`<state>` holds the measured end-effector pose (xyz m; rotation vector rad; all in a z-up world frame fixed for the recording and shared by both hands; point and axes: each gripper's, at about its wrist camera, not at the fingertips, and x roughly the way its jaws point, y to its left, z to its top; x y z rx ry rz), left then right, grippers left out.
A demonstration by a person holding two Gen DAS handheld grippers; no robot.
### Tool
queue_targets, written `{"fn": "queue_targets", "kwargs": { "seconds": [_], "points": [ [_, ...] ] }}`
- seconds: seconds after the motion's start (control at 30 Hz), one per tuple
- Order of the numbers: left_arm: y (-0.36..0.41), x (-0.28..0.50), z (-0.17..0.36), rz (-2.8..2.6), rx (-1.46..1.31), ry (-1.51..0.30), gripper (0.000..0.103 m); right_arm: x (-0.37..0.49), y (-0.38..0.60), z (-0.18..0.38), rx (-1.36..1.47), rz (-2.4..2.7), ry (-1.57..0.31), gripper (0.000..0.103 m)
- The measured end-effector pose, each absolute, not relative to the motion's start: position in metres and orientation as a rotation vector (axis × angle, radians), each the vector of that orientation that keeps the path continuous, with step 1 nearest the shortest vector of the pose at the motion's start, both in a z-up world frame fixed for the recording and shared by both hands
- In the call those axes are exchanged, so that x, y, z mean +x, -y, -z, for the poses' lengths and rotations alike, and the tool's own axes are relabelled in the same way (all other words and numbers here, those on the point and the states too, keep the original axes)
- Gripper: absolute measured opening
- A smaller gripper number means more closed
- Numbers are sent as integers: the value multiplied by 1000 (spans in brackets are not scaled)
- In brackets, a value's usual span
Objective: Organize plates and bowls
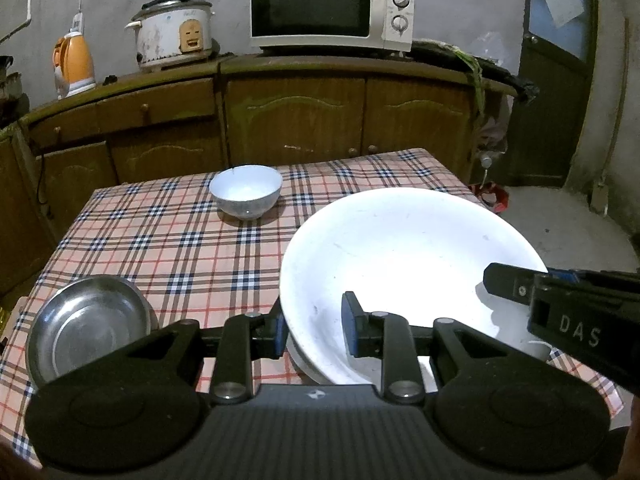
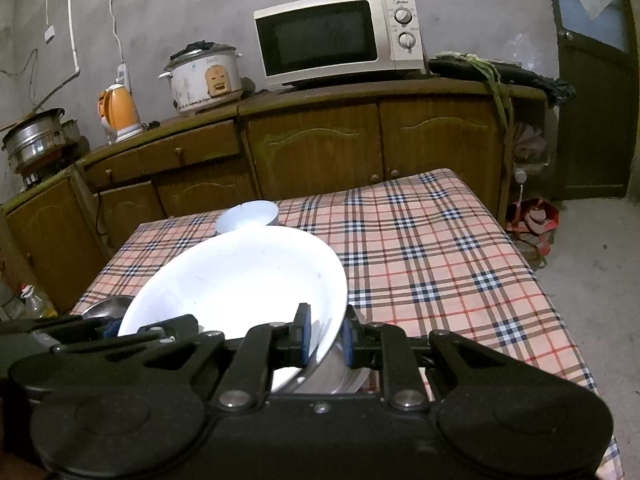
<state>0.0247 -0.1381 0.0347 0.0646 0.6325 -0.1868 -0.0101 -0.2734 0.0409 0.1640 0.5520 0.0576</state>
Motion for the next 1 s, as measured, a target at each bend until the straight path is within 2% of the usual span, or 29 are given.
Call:
{"fn": "queue_targets", "kwargs": {
  "seconds": [1.0],
  "points": [
    [130, 31, -24, 169, 54, -672, 27, 1, 264, -23, 164, -76, -605, 22]
  ]
}}
